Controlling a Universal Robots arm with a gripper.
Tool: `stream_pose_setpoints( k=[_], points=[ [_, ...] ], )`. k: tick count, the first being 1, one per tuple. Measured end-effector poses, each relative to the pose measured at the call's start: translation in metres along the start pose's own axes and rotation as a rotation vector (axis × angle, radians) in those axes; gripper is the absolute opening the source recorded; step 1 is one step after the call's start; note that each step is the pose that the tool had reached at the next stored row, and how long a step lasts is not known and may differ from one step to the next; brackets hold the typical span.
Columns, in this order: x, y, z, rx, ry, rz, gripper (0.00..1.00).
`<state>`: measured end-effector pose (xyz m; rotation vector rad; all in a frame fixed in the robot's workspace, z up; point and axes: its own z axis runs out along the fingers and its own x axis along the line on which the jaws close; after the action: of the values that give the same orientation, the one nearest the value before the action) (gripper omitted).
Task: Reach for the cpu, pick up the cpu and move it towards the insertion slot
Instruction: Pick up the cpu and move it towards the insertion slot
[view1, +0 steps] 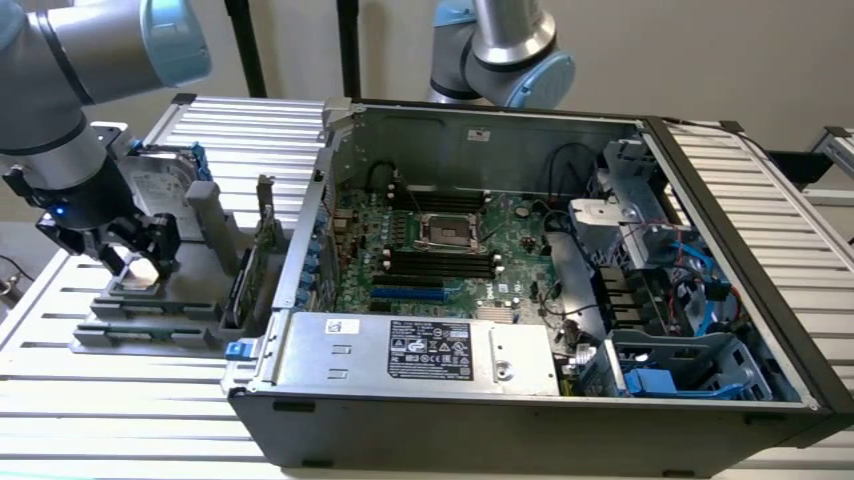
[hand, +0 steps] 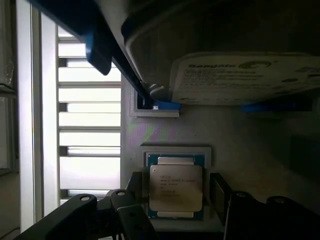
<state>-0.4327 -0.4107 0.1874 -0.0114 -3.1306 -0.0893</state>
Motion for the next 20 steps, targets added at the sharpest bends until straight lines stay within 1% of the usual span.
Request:
stream_pose_setpoints(
  k=[4,7,12,13,15,16,20],
  points=[
    [0.0000,0.0000,0.0010,0.0006,-0.0001,0.000,0.65],
    [0.0000,0.0000,0.0016,0.0025,0.0002,0.000,0.65],
    [0.0000,0.0000,0.0019,0.0029,-0.0001,0.000,0.65],
    [0.0000,0.0000,0.0018,0.0029,-0.0001,0.000,0.63],
    [0.0000,0.0000,0.0019,0.0029,-0.0001,0.000,0.63],
    [0.0000,0.0000,0.0018,0.0029,0.0000,0.000,0.56],
    [0.0000,0.0000,0.0018,0.0030,0.0005,0.000,0.55]
  ],
)
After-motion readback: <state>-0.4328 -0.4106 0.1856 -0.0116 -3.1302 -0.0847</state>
